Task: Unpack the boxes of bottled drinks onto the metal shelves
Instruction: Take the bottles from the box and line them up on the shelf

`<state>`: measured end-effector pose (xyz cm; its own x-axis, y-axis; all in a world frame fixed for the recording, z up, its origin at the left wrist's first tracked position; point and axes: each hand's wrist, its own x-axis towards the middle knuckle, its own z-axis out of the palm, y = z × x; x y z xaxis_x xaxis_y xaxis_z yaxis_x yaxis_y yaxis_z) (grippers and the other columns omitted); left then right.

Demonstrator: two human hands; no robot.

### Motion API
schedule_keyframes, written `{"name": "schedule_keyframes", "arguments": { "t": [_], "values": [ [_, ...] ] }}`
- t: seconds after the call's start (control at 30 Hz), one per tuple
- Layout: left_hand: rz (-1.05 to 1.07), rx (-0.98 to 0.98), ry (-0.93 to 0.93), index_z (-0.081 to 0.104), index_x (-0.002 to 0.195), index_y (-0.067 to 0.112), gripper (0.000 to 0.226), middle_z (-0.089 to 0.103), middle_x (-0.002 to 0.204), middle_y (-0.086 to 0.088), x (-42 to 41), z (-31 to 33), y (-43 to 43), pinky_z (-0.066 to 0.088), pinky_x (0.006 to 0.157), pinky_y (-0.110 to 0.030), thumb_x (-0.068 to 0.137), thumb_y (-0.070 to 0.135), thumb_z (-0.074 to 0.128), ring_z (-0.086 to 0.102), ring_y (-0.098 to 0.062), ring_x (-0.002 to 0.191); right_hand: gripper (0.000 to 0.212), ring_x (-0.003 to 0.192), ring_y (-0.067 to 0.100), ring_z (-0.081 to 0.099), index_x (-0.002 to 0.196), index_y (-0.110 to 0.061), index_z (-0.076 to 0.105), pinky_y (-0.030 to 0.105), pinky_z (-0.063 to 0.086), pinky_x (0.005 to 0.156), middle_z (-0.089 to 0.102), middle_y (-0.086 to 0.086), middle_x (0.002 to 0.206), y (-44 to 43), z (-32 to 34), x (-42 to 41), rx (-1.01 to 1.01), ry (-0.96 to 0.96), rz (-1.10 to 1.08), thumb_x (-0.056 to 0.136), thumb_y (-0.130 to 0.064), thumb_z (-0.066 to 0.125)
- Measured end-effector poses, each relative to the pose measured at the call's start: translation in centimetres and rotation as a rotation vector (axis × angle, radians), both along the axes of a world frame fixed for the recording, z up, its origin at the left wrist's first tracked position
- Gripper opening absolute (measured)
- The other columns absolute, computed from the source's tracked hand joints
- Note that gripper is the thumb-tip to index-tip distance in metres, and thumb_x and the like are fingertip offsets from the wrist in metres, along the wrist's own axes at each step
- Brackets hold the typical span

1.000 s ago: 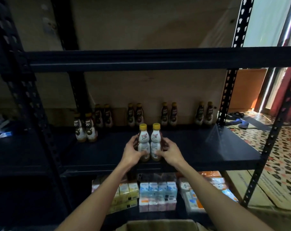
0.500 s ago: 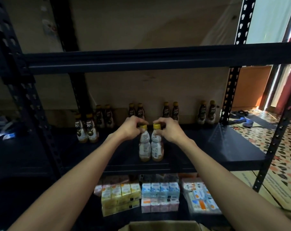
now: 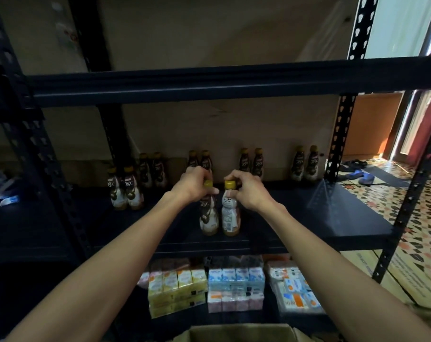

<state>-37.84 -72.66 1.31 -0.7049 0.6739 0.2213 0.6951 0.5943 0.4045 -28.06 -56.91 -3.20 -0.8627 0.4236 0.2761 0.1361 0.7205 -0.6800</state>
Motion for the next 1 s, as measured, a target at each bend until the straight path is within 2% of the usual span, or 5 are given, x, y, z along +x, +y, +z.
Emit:
{"name": "schedule_keyframes", "arguments": {
  "t": [0.17, 0.43, 0.73, 0.87, 1.0],
  "values": [
    [-0.073, -0.080, -0.055, 0.054, 0.137, 0.022, 0.061, 0.054, 0.138, -0.008, -0.2, 0.1, -0.3, 0.049, 0.092, -0.029, 0.082, 0.022, 0.080, 0.056, -0.024, 0.121, 0.033, 0.104, 0.021, 0.061, 0.111, -0.042, 0.060, 0.040, 0.055, 0.095, 0.058, 0.004, 0.118, 0.0, -0.3, -0.1, -0.021, 0.020, 0.001, 0.087, -0.027, 0.077],
    [-0.008, 0.010, -0.045, 0.062, 0.127, 0.028, 0.052, 0.060, 0.124, -0.008, -0.1, -1.0, -0.3, 0.052, 0.097, -0.035, 0.079, 0.022, 0.082, 0.061, -0.024, 0.113, 0.033, 0.120, 0.017, 0.050, 0.114, -0.034, 0.068, 0.037, 0.045, 0.102, 0.056, -0.001, 0.120, 0.0, -0.3, -0.1, -0.012, 0.081, -0.019, 0.085, -0.048, 0.075],
    [0.021, 0.024, -0.065, 0.057, 0.132, 0.031, 0.056, 0.056, 0.134, -0.009, -0.2, -1.5, -0.1, 0.044, 0.108, -0.040, 0.081, 0.026, 0.080, 0.053, -0.028, 0.126, 0.039, 0.131, 0.019, 0.051, 0.137, -0.033, 0.061, 0.021, 0.039, 0.097, 0.051, 0.004, 0.147, 0.3, 1.1, -0.2, 0.000, -0.054, 0.015, 0.098, -0.029, 0.064],
    [0.014, 0.010, -0.054, 0.055, 0.135, 0.029, 0.054, 0.056, 0.132, -0.010, -0.1, -1.3, 0.0, 0.042, 0.104, -0.036, 0.085, 0.024, 0.077, 0.050, -0.028, 0.127, 0.037, 0.121, 0.015, 0.051, 0.125, -0.027, 0.069, 0.028, 0.043, 0.097, 0.051, -0.001, 0.125, 0.0, 0.7, 0.1, 0.081, 0.062, -0.041, 0.092, -0.045, 0.069],
    [0.021, 0.019, -0.059, 0.054, 0.137, 0.028, 0.056, 0.055, 0.134, -0.009, 0.1, -1.3, -0.1, 0.042, 0.105, -0.037, 0.086, 0.023, 0.076, 0.052, -0.028, 0.126, 0.030, 0.117, 0.015, 0.057, 0.126, -0.037, 0.067, 0.023, 0.048, 0.090, 0.059, 0.003, 0.132, 0.2, 1.5, -0.2, -0.013, -0.005, 0.034, 0.099, -0.026, 0.062]
  ]
}}
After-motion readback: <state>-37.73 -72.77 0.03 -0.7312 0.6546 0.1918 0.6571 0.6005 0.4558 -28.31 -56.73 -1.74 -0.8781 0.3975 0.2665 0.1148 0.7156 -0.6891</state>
